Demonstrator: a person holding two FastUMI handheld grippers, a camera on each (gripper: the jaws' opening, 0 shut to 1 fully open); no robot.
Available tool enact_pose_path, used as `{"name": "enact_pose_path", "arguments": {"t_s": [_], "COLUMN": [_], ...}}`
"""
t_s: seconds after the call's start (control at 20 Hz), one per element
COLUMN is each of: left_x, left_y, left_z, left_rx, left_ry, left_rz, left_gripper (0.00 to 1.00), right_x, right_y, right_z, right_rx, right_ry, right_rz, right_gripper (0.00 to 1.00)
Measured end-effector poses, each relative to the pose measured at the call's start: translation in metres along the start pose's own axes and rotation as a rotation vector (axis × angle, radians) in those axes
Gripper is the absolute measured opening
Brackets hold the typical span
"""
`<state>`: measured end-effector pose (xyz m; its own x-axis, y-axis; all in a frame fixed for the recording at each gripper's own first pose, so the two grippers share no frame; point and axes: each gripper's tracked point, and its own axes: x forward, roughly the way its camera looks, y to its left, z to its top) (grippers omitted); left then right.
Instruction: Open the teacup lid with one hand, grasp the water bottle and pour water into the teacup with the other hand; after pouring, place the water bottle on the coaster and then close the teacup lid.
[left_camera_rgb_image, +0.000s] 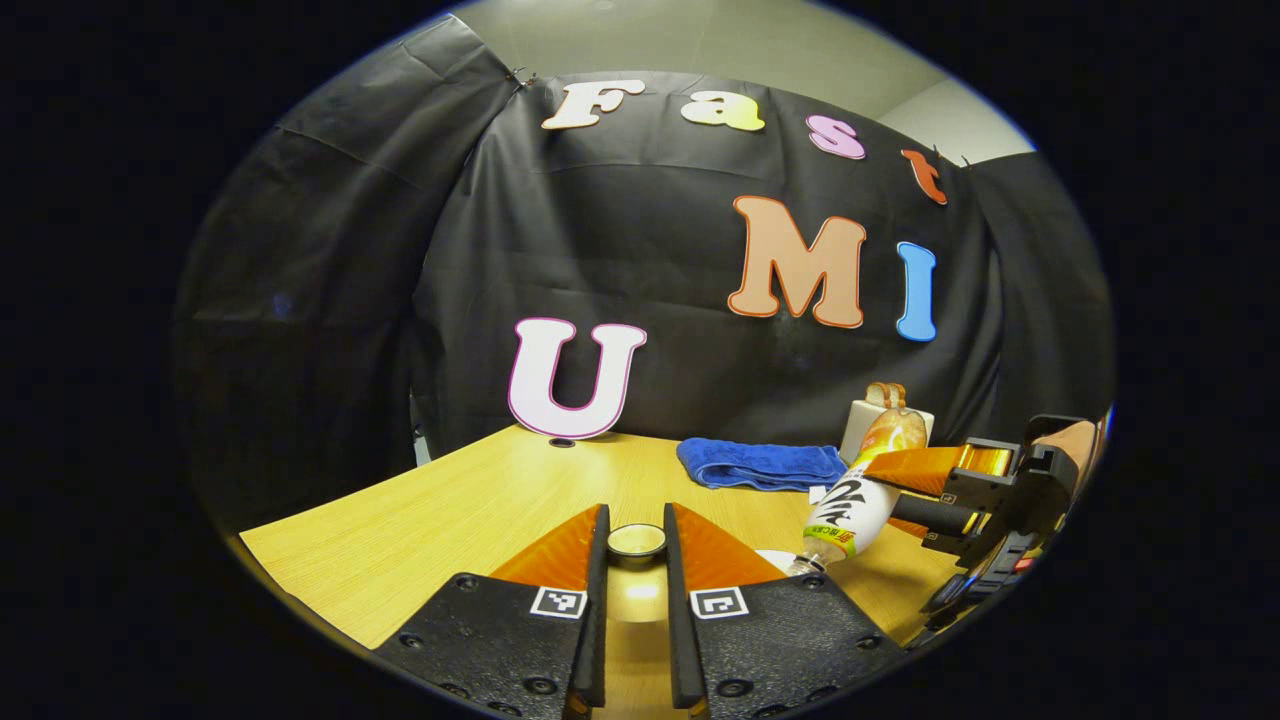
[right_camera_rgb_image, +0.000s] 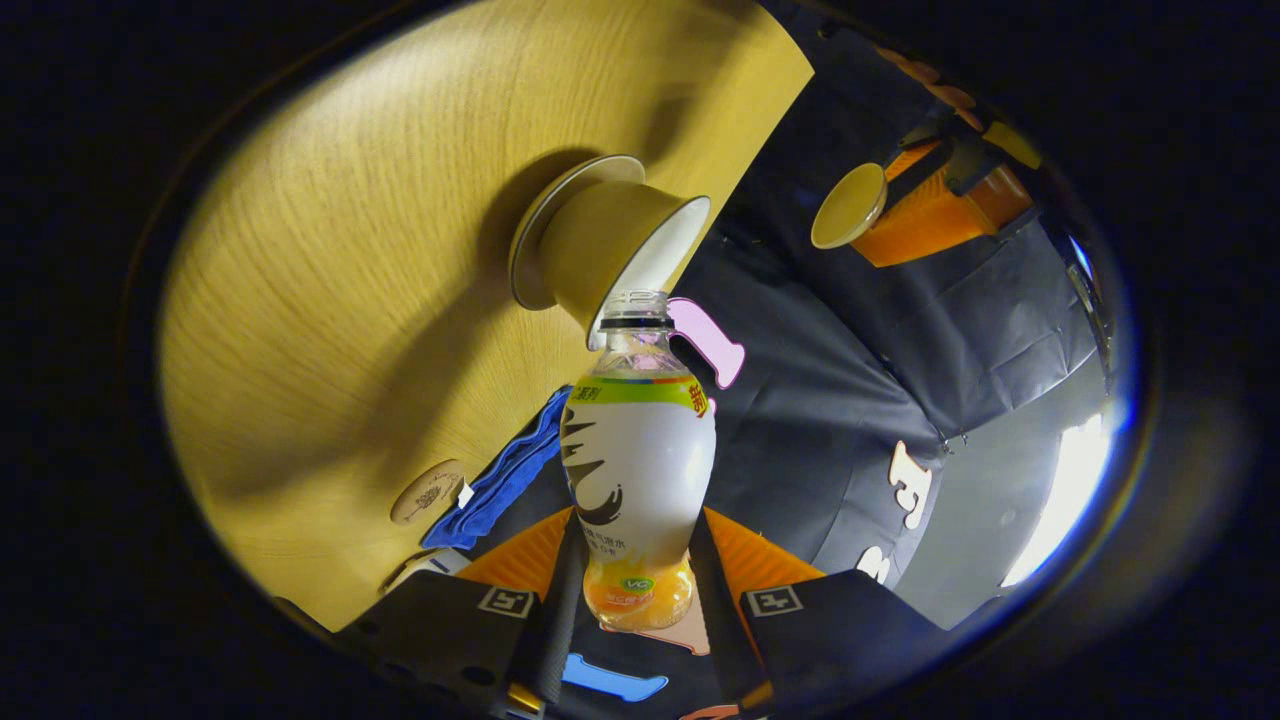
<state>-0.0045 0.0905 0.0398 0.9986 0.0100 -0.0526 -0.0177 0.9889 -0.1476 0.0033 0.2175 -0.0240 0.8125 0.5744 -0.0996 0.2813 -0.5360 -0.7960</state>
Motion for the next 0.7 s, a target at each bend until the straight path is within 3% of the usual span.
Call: {"name": "enact_pose_path", "arguments": {"t_s": [0.25, 0.7], "left_x": [0.000, 0.001], "left_y": [-0.002, -0.011], "left_z": [-0.001, -0.004], "left_rx": [-0.003, -0.015], "left_ry": [-0.004, 0.004], "left_rz": [-0.008, -0.030], "left_gripper": [0.23, 0.22], "right_x": [-0.007, -0.032], "right_y": [0.020, 0.033], "right_z": [-0.008, -0.012], "right_rx": [0.235, 0.736], "right_ry": [0.048, 0.156], "right_rz": [0.076, 0.098], "right_gripper": [0.62, 0.62]}}
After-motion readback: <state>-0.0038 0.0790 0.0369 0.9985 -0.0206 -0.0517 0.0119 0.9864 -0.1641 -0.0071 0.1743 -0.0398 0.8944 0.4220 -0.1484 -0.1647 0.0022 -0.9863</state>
